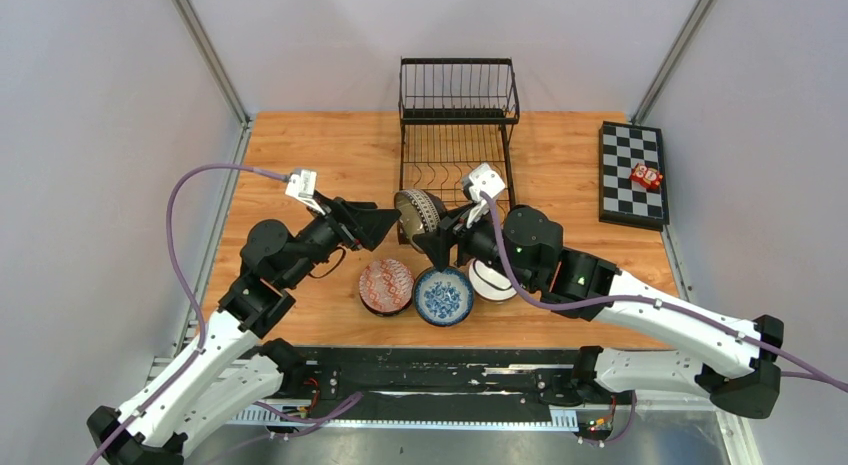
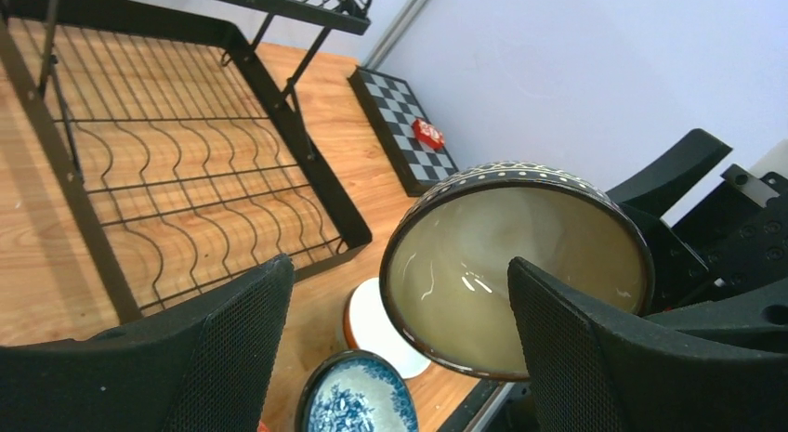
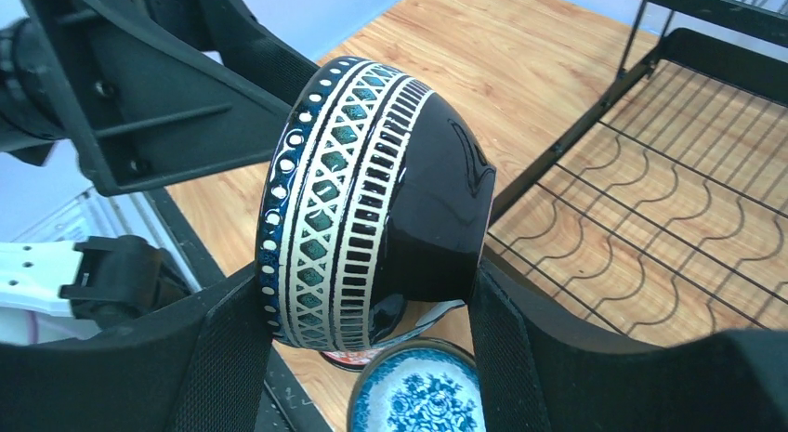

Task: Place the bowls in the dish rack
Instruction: Place the bowl in the dish rack.

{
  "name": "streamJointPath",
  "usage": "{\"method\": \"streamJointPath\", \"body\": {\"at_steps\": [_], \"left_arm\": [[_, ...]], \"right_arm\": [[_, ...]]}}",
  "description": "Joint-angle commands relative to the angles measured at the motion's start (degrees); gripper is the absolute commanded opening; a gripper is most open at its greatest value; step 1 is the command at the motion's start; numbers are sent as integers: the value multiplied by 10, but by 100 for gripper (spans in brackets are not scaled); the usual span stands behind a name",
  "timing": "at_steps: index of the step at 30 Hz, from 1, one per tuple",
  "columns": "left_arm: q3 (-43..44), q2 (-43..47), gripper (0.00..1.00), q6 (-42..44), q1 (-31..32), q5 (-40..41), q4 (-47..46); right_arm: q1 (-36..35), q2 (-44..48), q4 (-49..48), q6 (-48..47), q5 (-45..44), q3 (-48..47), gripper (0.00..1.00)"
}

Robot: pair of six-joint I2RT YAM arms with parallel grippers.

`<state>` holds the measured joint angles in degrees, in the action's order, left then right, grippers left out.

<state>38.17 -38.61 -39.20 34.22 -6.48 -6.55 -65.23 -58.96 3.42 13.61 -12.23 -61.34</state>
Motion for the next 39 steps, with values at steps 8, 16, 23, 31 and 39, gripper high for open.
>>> {"method": "streamJointPath", "body": {"at_steps": [8,16,23,31,39], "left_arm": [[69,9,86,58,0,46,169],[122,25,87,122,0,78,291],[142,43,87,172,0,92,345],[126,59,87,204,0,110,363],[119,58,87,229,0,98,373]], "right_arm": [[33,-2,5,-83,-102,-40,2],[88,-42,5,-123,-153,-42,2],[143,-96,-7,-134,-170,-43,2],[202,-165,-28,-133,-170,-38,2],[256,-252,-84,-155,-175,-42,2]]}}
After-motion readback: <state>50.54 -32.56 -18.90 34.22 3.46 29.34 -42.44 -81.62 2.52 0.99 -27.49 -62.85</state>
